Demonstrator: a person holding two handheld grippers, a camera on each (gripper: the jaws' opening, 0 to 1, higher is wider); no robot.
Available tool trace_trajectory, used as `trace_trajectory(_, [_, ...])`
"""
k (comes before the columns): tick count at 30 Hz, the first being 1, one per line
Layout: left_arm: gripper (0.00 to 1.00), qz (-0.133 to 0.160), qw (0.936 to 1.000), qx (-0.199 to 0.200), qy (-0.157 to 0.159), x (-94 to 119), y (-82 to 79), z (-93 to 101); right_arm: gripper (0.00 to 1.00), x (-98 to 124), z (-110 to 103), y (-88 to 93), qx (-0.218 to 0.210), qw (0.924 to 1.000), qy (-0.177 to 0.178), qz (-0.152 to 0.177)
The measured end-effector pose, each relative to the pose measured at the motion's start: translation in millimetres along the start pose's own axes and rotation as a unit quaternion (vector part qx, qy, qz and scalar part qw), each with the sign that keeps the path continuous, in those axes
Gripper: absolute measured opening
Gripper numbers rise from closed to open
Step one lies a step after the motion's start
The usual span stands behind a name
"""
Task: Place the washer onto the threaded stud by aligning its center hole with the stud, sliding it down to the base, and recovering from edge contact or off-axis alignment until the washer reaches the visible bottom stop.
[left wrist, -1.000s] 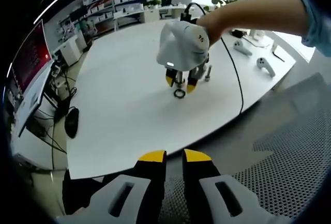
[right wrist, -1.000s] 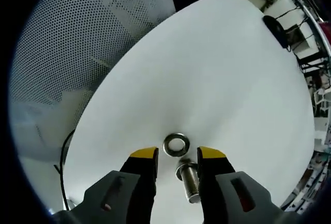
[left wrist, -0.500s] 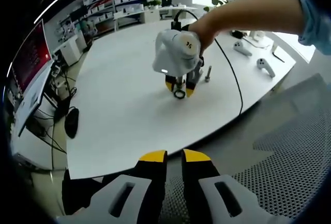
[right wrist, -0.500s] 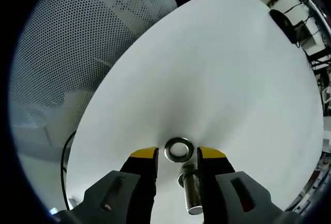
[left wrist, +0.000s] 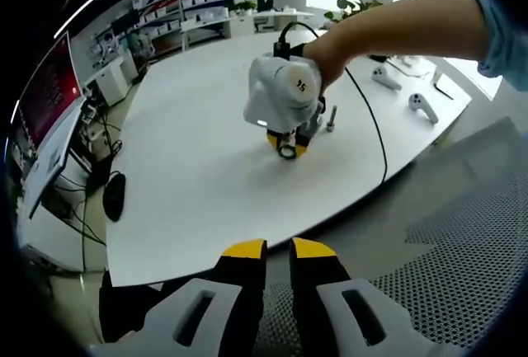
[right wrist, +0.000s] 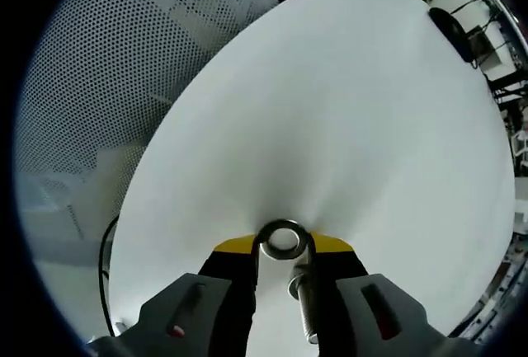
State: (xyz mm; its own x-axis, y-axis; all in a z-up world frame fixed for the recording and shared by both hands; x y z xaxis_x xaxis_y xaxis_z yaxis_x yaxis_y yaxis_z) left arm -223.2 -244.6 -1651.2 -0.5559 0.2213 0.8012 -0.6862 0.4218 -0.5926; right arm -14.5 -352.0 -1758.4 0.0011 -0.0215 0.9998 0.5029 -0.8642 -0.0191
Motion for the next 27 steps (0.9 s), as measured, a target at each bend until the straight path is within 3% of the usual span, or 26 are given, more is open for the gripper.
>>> trace_trajectory(1, [0.09, 0.000, 1.0000, 0.000, 0.000, 0, 0.0, 0.0, 0.24, 0, 0, -0.5, -0.036, 0.9994, 0.001, 0.003])
trace_trajectory(6, [0.09, 0.001, 1.0000, 0.000, -0.001, 0, 0.1, -0.1, 0.24, 1, -3, -0.5, -0.129, 0.9916, 0.006, 0.006])
trace_trajectory(8, [0.09, 0.001, 1.0000, 0.000, -0.001, 0, 0.0, -0.2, 0.24, 1, -4, -0.6, -0.186, 0.9824, 0.009, -0.002])
trace_trajectory(10, [0.09, 0.000, 1.0000, 0.000, -0.002, 0, 0.2, -0.1, 0.24, 1, -5, -2.2, -0.213, 0.9769, 0.011, -0.005])
trace_trajectory(18, [0.09, -0.001, 1.0000, 0.000, -0.002, 0, 0.4, 0.1, 0.25, 1, -14, -0.5, -0.254, 0.9668, 0.017, 0.019])
trace_trajectory(22, [0.09, -0.002, 1.0000, 0.000, -0.002, 1, 0.7, 0.5, 0.26, 2, -17, 5.1, -0.254, 0.9660, 0.020, 0.043])
trace_trajectory(24, [0.09, -0.002, 1.0000, 0.000, -0.002, 1, 0.8, 0.6, 0.26, 2, -19, 7.9, -0.274, 0.9598, 0.022, 0.055])
trace_trajectory(27, [0.09, -0.003, 1.0000, 0.000, -0.001, 1, 0.9, 0.8, 0.29, 2, -21, 10.0, -0.233, 0.9695, 0.040, 0.064])
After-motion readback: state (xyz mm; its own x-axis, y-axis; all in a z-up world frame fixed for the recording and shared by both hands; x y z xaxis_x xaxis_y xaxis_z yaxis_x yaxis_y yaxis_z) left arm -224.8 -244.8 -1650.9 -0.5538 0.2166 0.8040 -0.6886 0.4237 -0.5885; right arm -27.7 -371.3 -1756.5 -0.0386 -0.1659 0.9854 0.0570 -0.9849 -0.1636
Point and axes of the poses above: the point that each gripper's makers call its tool centre point, and the gripper's own axes: x roughly backward along the fingers, z roughly to its right, y roughly out of its underside, the point moved 10 cm from there along x, roughly backward along the fingers, and after that the axes turned 8 degrees about -x, right-handed, at the moved point
